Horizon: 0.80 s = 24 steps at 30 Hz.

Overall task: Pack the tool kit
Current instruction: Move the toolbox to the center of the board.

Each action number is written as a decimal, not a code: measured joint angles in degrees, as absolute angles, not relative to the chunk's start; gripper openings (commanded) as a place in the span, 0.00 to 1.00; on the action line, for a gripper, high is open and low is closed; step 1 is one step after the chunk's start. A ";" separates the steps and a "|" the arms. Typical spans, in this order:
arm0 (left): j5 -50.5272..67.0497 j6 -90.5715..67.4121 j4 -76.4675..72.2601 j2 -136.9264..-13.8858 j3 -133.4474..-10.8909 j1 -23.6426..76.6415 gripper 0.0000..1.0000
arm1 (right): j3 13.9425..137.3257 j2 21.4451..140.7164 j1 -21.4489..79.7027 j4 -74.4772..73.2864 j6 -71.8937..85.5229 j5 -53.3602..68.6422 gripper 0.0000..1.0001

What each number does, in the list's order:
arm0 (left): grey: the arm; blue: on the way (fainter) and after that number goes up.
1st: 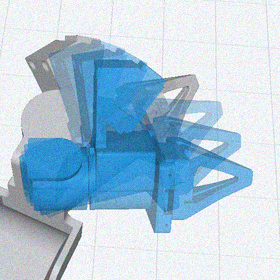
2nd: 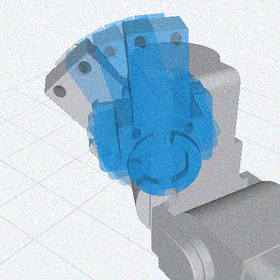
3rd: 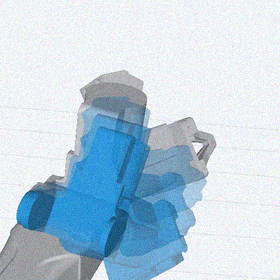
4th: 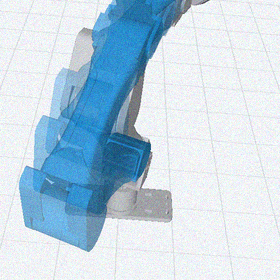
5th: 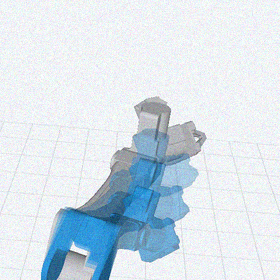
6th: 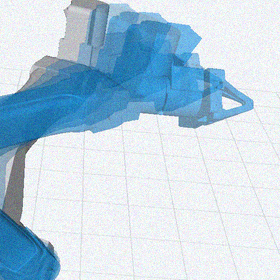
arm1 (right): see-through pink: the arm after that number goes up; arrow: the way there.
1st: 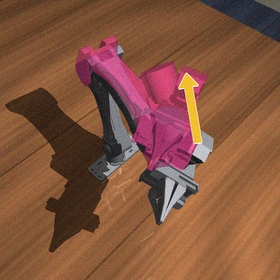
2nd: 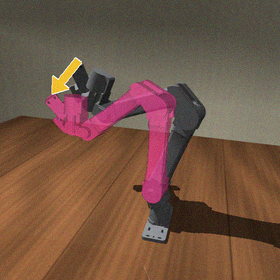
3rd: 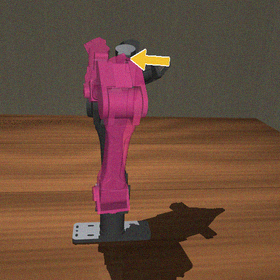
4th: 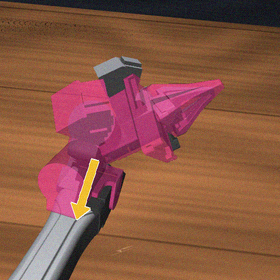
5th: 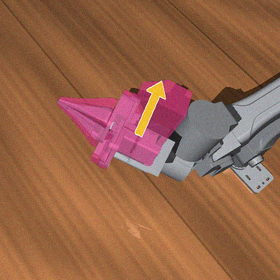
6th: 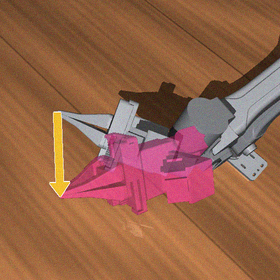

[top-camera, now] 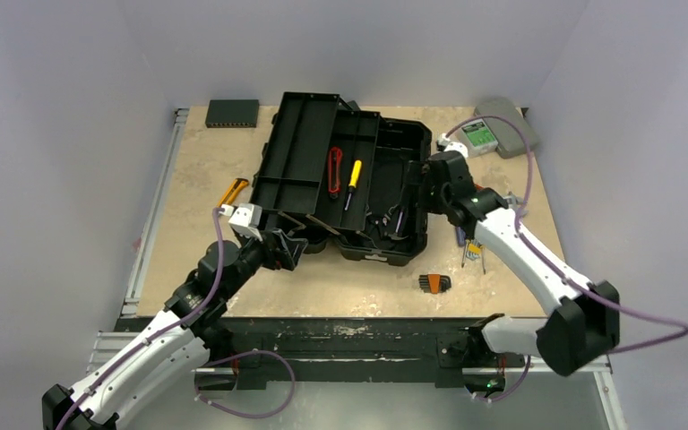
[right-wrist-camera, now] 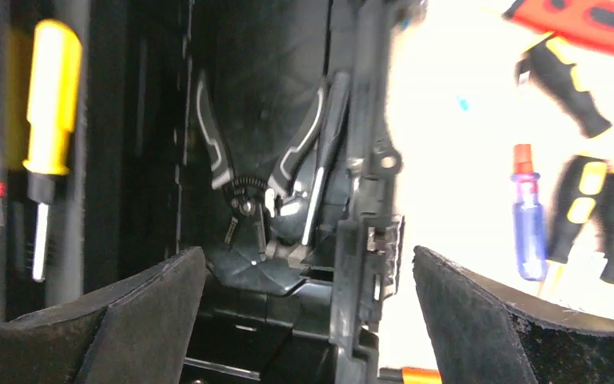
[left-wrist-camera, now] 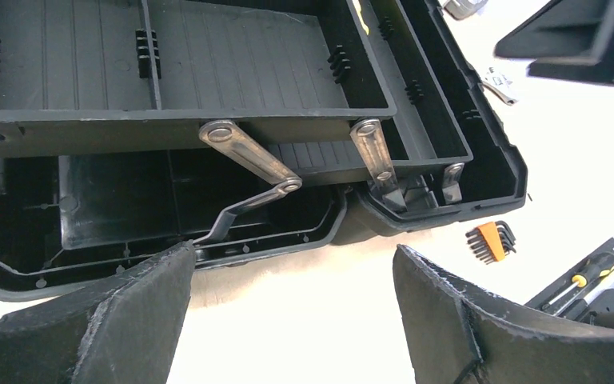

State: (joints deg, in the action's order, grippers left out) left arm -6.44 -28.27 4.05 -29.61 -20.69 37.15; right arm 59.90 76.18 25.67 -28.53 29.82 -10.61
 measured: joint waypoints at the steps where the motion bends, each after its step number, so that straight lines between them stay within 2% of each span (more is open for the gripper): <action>1: -6.28 -28.25 3.92 -29.61 -20.69 37.15 0.90 | 59.92 73.65 25.34 -28.75 30.59 -12.43 0.99; 10: -6.13 -28.23 3.81 -29.63 -20.43 37.15 0.90 | 57.04 64.23 16.64 -40.05 43.48 -27.86 0.99; 17: -6.07 -28.21 3.90 -30.00 -19.97 37.15 0.89 | 52.60 67.48 12.82 -42.22 45.32 -28.18 0.97; 24: -5.96 -28.23 2.50 -30.85 -19.88 37.15 0.89 | 51.46 76.95 11.40 -32.51 33.71 -22.92 0.76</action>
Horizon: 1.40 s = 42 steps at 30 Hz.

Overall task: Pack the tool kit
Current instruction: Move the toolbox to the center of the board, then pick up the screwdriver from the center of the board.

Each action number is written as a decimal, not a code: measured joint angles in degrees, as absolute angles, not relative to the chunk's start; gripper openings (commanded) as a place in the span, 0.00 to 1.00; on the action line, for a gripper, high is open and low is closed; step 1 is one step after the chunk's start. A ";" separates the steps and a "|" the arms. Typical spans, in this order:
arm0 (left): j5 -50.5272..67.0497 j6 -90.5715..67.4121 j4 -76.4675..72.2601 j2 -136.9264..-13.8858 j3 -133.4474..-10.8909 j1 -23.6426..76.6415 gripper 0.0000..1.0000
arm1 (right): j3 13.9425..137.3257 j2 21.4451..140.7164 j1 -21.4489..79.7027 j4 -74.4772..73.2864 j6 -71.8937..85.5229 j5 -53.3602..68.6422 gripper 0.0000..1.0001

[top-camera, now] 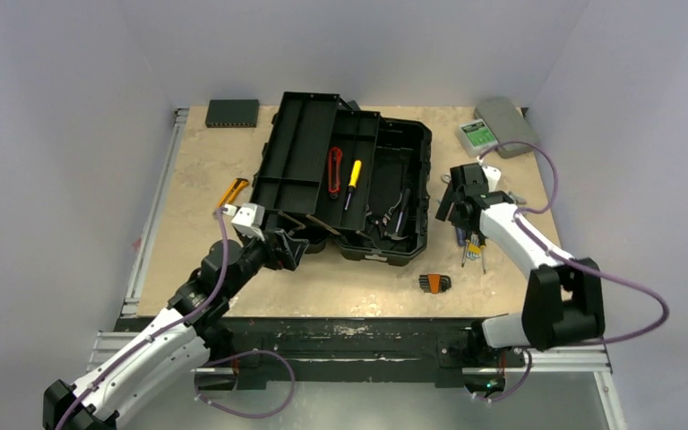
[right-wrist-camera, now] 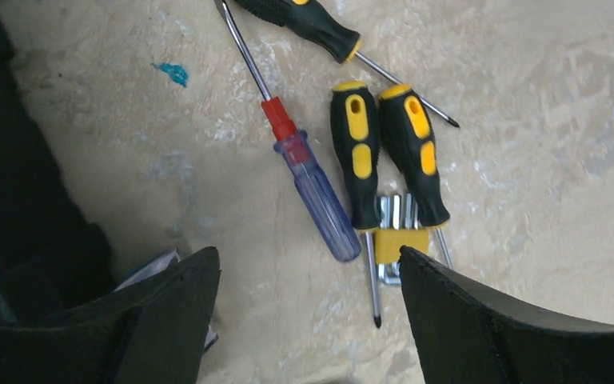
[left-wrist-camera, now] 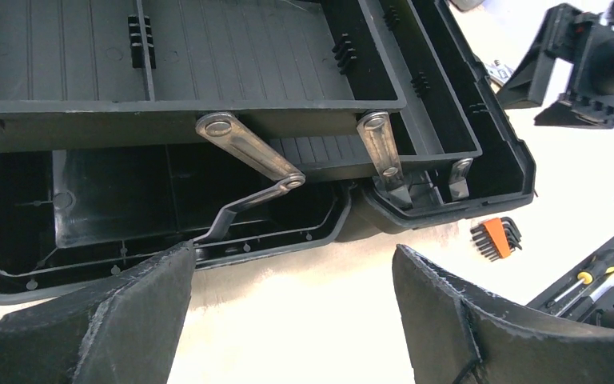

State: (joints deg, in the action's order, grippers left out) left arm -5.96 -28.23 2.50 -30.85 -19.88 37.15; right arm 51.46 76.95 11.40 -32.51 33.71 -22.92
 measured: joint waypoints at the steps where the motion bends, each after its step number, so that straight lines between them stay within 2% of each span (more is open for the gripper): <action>1: -5.93 -28.23 2.28 -31.03 -19.88 37.15 0.89 | 51.81 78.96 11.09 -31.55 32.42 -22.63 0.72; 9: -5.74 -28.27 1.74 -31.18 -19.84 37.15 0.89 | 56.80 93.80 7.35 -27.38 26.83 -16.62 0.57; 23: -5.08 -28.27 0.89 -31.73 -19.77 37.15 0.88 | 62.43 102.17 6.02 -25.89 24.36 -11.07 0.50; 24: -5.06 -28.29 0.89 -31.90 -19.77 37.15 0.88 | 62.87 102.56 5.98 -25.93 24.36 -10.96 0.48; 25: -5.02 -28.27 0.89 -32.03 -19.77 37.15 0.88 | 63.24 102.87 5.96 -25.91 24.36 -10.94 0.40; 27: -4.89 -28.27 0.89 -32.21 -19.77 37.15 0.88 | 63.94 103.55 5.93 -25.82 24.38 -10.83 0.32; 31: -4.86 -28.27 0.89 -32.29 -19.77 37.15 0.88 | 64.71 104.20 5.87 -25.28 24.36 -10.83 0.29; 32: -4.86 -28.27 0.89 -32.29 -19.77 37.15 0.88 | 64.69 104.16 5.87 -25.26 24.34 -10.79 0.24; 34: -4.86 -28.27 0.89 -32.29 -19.77 37.15 0.88 | 64.16 103.74 5.78 -24.84 24.40 -10.72 0.05; 35: -4.89 -28.27 0.89 -32.29 -19.77 37.15 0.88 | 63.81 103.44 5.69 -24.64 24.36 -10.55 0.00; 42: -4.89 -28.27 0.91 -32.29 -19.77 37.15 0.88 | 60.64 99.98 5.52 -25.32 24.56 -7.14 0.00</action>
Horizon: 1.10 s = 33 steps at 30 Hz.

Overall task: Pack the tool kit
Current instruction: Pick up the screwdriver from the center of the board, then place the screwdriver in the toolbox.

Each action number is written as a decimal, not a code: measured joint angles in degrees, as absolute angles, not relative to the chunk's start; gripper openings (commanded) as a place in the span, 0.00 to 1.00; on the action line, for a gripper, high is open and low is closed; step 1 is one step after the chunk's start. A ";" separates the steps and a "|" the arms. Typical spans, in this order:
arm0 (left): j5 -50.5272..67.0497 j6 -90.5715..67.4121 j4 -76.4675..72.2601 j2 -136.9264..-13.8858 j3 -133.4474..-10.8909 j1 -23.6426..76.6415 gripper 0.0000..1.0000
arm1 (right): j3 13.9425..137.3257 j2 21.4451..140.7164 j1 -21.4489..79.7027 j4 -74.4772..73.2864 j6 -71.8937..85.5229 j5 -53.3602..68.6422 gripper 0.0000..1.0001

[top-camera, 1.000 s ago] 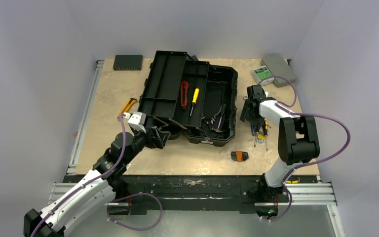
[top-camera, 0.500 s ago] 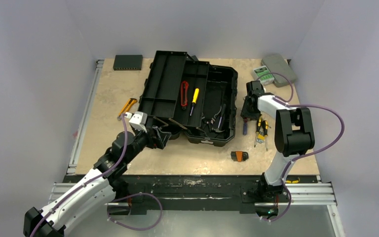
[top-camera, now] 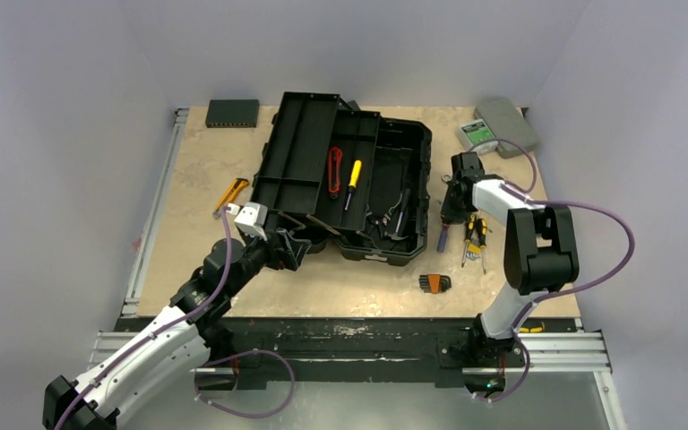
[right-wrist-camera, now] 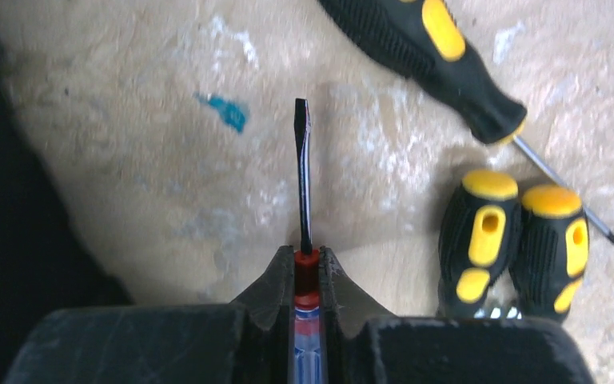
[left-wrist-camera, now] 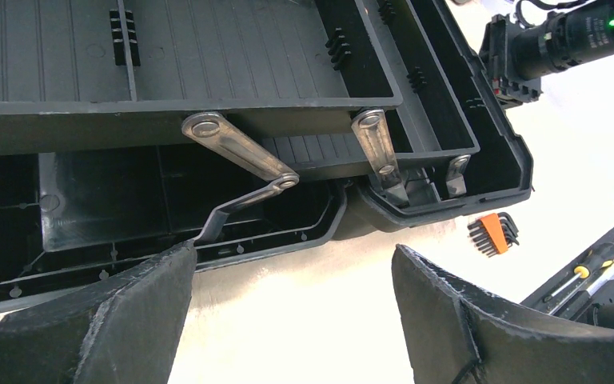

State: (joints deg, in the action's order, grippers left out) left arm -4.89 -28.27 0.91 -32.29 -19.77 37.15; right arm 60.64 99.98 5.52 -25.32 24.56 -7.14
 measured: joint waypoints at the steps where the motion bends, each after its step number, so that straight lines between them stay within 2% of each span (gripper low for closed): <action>1: -4.89 -28.27 0.91 -32.29 -19.77 37.15 0.88 | 60.18 99.04 5.52 -26.24 24.56 -6.42 0.00; 19: -4.86 -27.79 0.27 -29.93 -18.50 37.15 0.88 | 61.98 73.78 5.58 -33.10 24.05 -0.99 0.00; 27: -4.67 -27.16 -0.40 -28.67 -17.45 37.15 0.88 | 64.36 72.12 6.37 -31.46 25.43 9.02 0.00; 33: -4.67 -26.74 -0.43 -28.64 -17.43 37.15 0.88 | 70.43 74.98 13.98 -30.37 28.03 10.26 0.00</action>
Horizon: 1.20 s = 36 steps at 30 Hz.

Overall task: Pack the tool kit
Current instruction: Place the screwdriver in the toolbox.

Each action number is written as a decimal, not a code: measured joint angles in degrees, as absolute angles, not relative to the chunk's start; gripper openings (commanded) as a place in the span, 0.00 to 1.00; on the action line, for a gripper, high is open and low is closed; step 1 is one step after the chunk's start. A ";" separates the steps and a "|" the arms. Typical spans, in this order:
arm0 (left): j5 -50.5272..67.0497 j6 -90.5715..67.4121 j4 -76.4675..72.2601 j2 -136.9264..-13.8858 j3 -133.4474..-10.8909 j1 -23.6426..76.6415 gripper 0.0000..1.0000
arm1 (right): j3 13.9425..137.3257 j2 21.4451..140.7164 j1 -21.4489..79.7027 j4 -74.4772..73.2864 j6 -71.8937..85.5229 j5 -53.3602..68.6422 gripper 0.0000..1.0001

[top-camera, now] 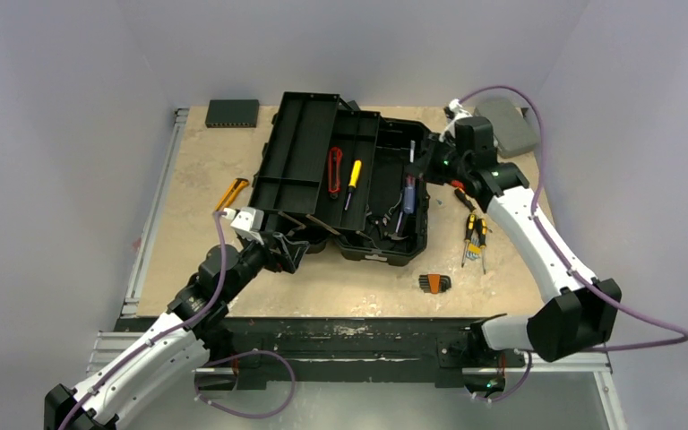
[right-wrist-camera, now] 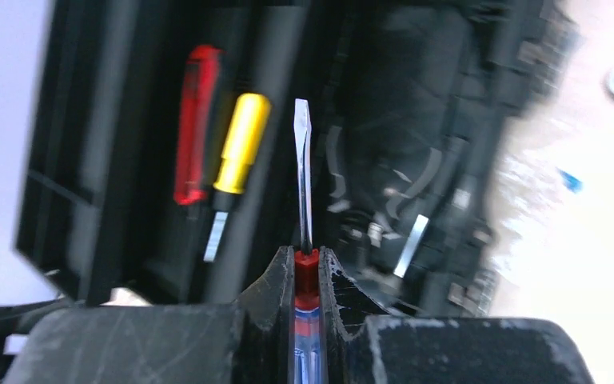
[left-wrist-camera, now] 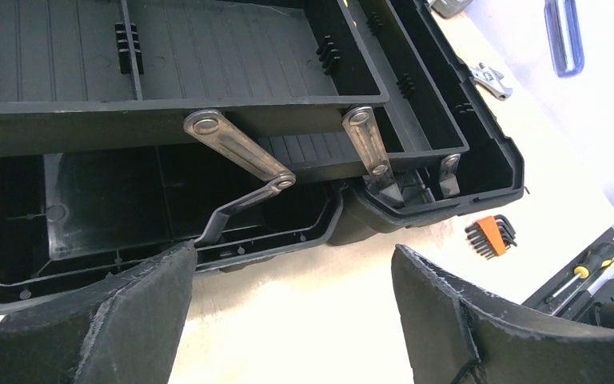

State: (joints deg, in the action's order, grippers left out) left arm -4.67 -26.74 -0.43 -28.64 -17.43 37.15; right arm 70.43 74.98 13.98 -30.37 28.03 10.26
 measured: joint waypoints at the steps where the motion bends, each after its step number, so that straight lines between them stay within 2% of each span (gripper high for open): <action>1: -4.64 -26.72 -0.45 -28.64 -17.43 37.15 0.88 | 72.07 75.88 15.99 -29.78 28.51 10.22 0.00; 9: -4.62 -26.35 -0.69 -28.93 -17.43 37.15 0.88 | 80.18 82.41 27.79 -23.40 33.15 10.24 0.00; 16: -4.40 -26.33 -0.80 -29.41 -17.43 37.15 0.87 | 82.81 88.14 33.52 -16.80 38.13 9.32 0.00; 25: -4.38 -26.33 -0.82 -29.41 -17.43 37.15 0.87 | 82.50 92.97 34.26 -10.20 44.45 3.44 0.00; 36: -4.23 -26.33 -0.82 -29.45 -17.43 37.15 0.87 | 82.39 95.90 34.17 -6.52 47.35 2.02 0.00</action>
